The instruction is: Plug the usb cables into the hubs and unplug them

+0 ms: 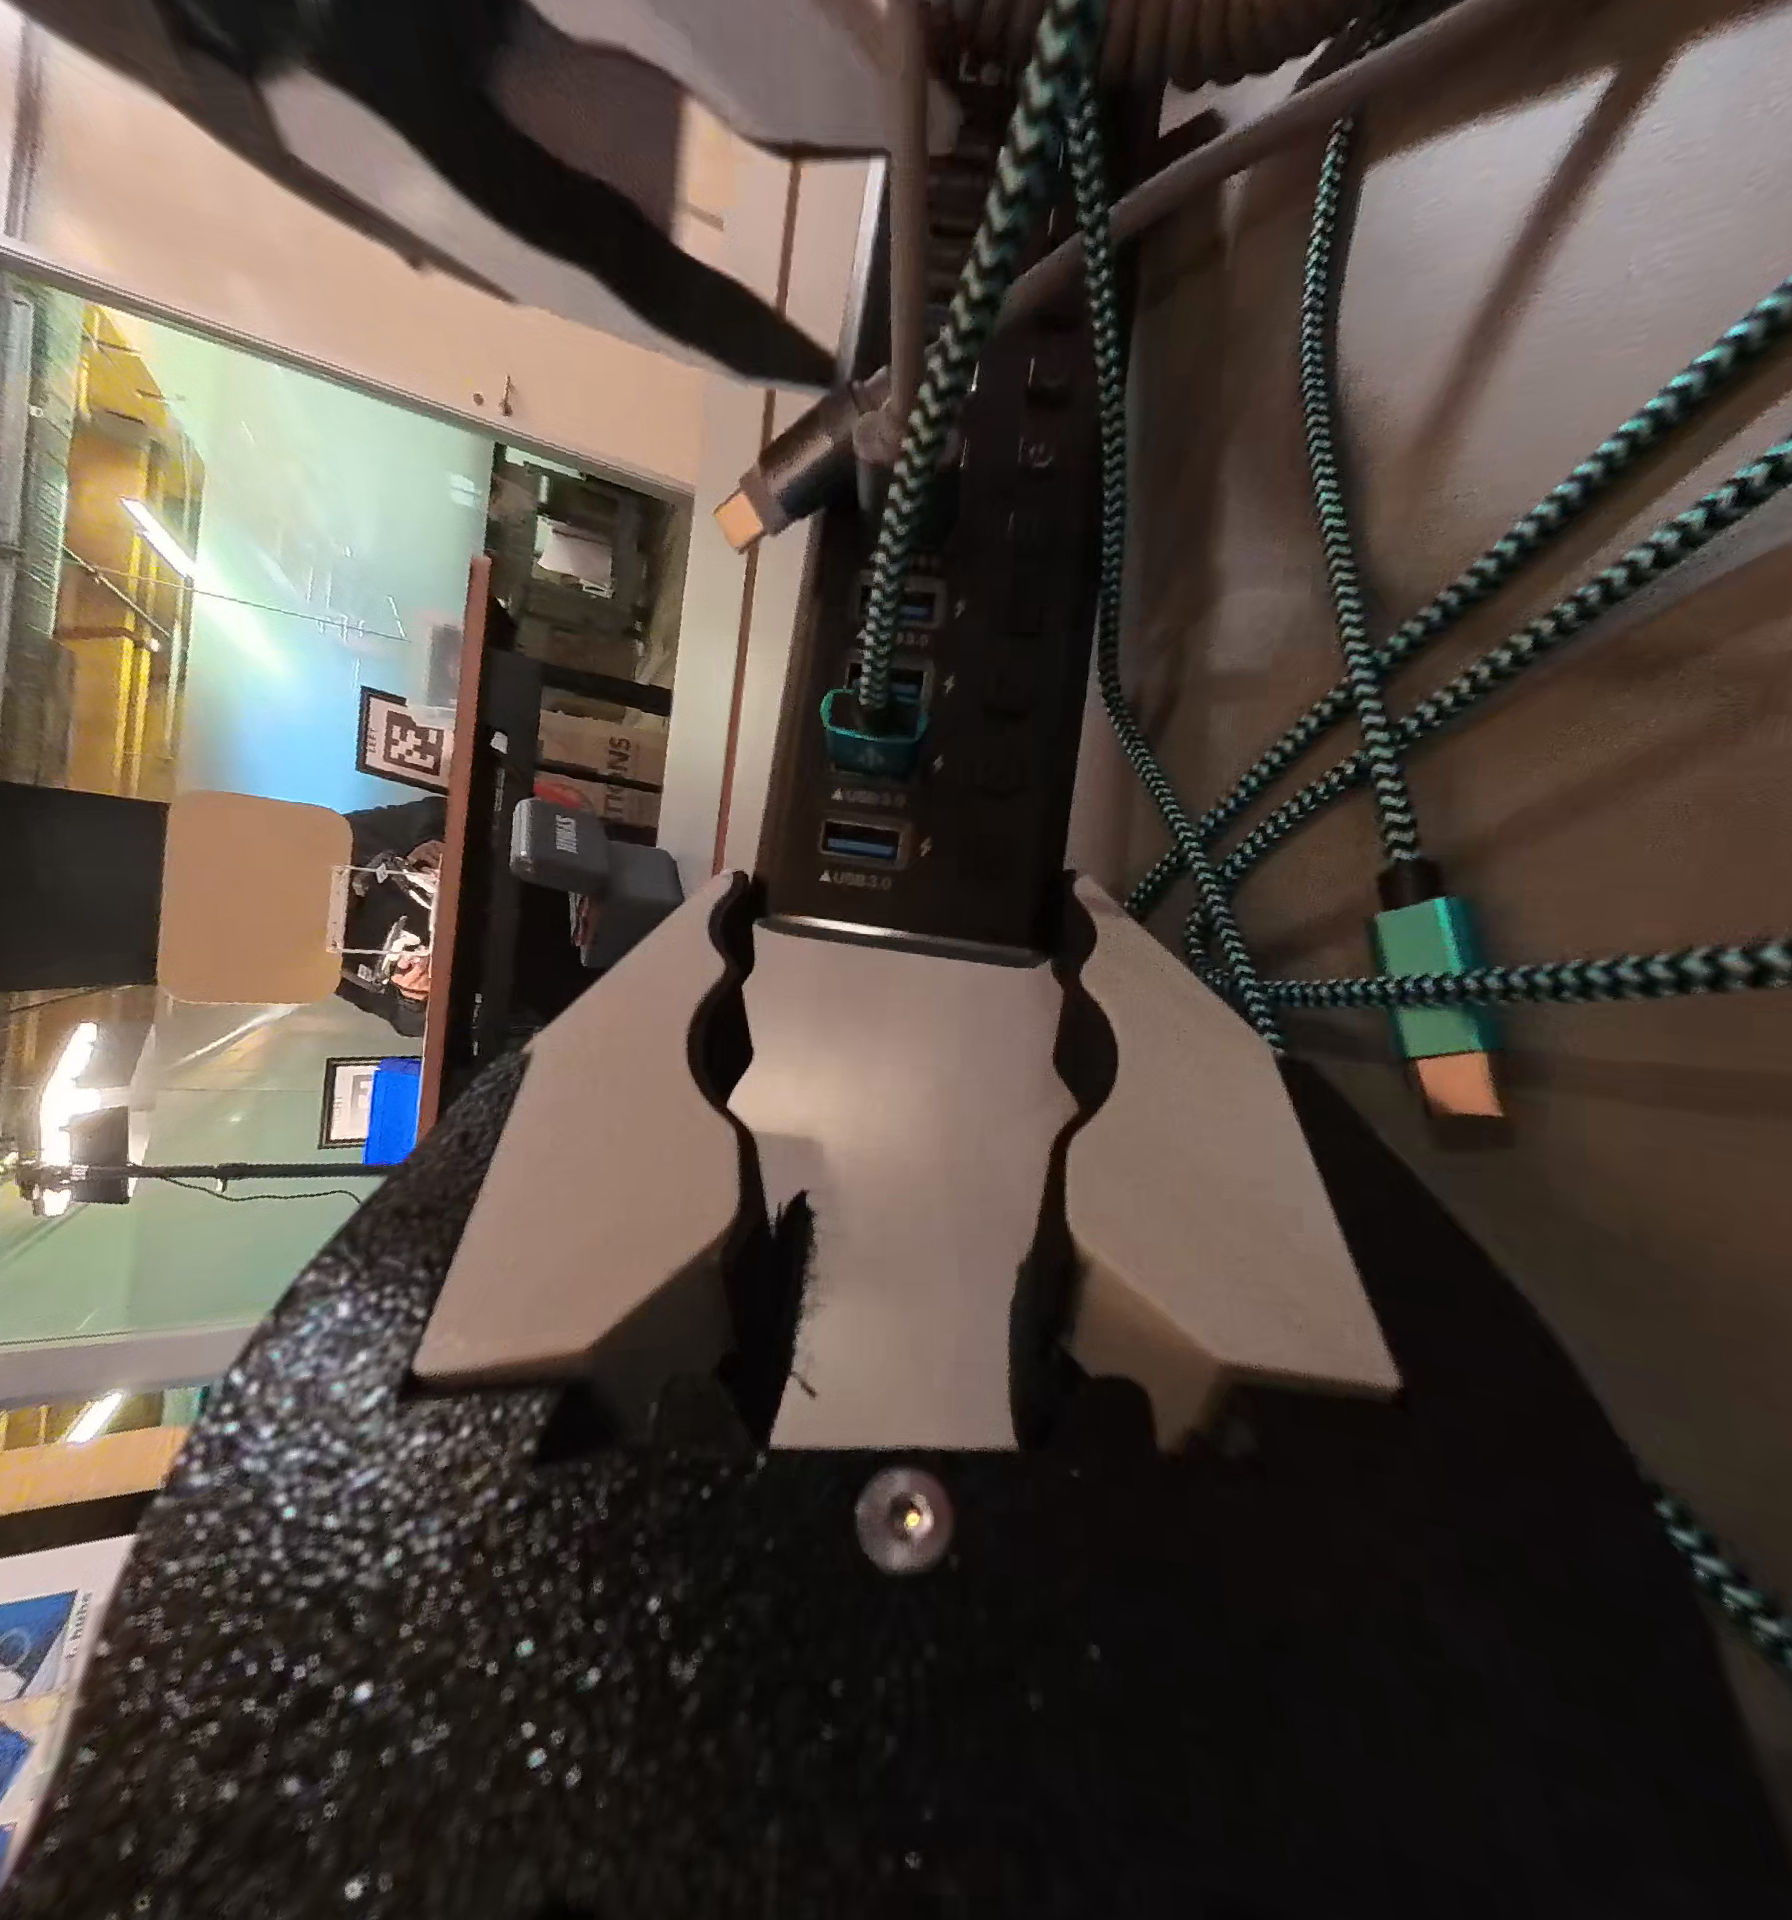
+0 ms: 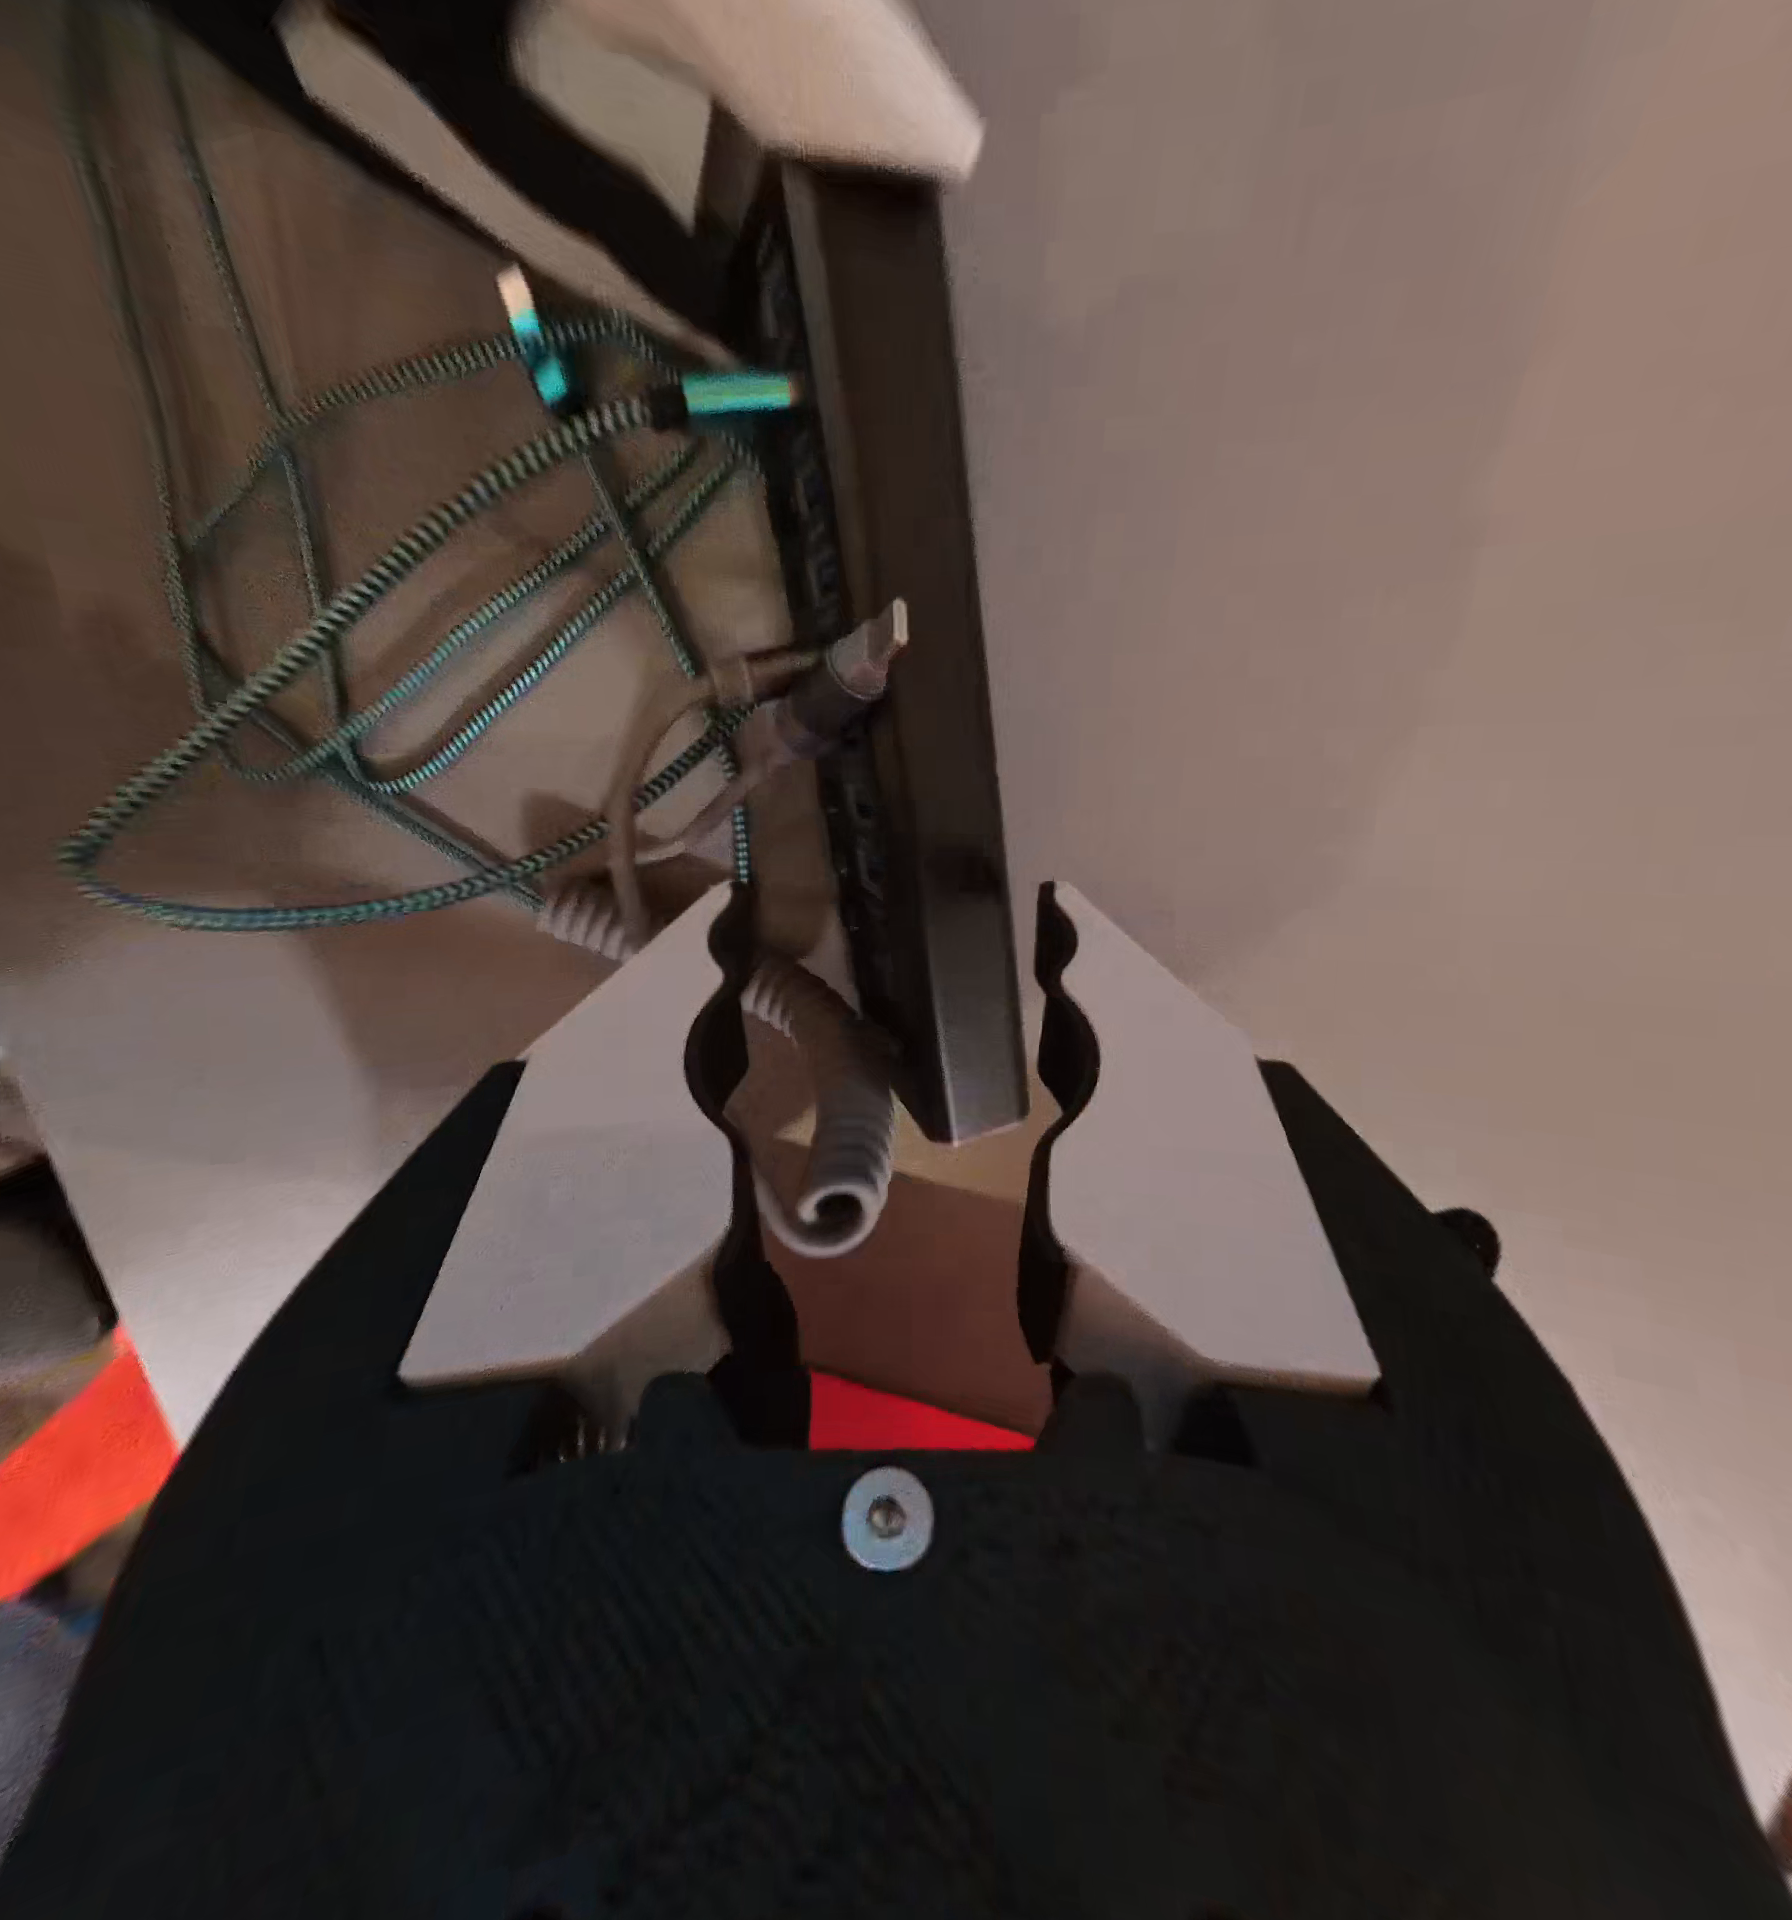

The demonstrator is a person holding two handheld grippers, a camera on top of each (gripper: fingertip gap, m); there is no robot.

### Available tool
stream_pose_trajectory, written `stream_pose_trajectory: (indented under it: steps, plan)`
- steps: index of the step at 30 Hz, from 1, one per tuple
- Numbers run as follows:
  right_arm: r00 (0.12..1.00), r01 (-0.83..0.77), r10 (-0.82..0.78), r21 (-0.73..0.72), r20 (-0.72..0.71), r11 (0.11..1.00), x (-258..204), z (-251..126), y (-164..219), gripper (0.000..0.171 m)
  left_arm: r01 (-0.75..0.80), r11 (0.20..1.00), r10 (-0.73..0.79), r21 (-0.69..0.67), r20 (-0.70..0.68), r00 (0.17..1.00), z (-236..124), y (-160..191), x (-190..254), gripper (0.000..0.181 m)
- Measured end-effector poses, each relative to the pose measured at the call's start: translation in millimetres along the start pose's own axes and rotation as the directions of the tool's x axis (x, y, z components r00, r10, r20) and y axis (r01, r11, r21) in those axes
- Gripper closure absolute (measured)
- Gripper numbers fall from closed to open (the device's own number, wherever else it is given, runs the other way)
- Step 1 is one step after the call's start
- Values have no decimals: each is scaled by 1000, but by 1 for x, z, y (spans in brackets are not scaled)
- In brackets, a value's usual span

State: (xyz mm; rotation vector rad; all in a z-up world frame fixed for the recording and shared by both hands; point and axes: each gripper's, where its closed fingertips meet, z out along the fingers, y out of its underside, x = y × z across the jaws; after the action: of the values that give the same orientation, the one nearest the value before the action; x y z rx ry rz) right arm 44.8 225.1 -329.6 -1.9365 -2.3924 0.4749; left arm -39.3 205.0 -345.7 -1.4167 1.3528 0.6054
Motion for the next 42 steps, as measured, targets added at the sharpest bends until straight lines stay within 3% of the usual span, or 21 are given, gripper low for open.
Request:
stream_pose_trajectory:
  steps: [4,7,12,15,20,22,25,30,35,39,42]
  plan:
    - [997,26,-15,-147,73,989,-6,30,7,122,-24,1000,24,3,17,1000,0,-1,0,125]
    - [995,15,2,-166,101,986,-10,42,3,125,-24,1000,24,3,19,1000,0,-1,0,125]
    - [1000,-2,8,-179,30,984,-7,46,2,145,-57,998,58,-11,65,996,-2,3,-5,125]
    - [996,24,-32,-101,-79,995,-5,24,-4,146,101,990,-113,103,119,986,-15,-9,-24,126]
    - [956,3,23,88,-292,996,-3,-49,-5,147,377,840,-500,390,287,817,-62,-6,-94,126]
    - [925,-3,58,147,-375,989,-4,-87,-4,146,453,774,-601,443,288,745,-71,6,-107,125]
    - [838,24,107,232,-535,972,-6,-153,-10,146,515,732,-657,446,265,705,-69,18,-109,128]
    - [669,53,198,312,-716,949,-22,-263,-21,146,550,722,-661,418,184,728,-59,12,-98,131]
    - [437,57,238,291,-867,955,-32,-360,-2,146,544,758,-618,360,130,775,-46,7,-82,133]
    - [223,8,344,355,-912,935,-35,-436,31,146,524,788,-581,323,110,806,-39,5,-73,134]
    - [99,-146,280,265,-955,953,-31,-460,83,146,506,803,-560,314,109,821,-38,3,-70,136]
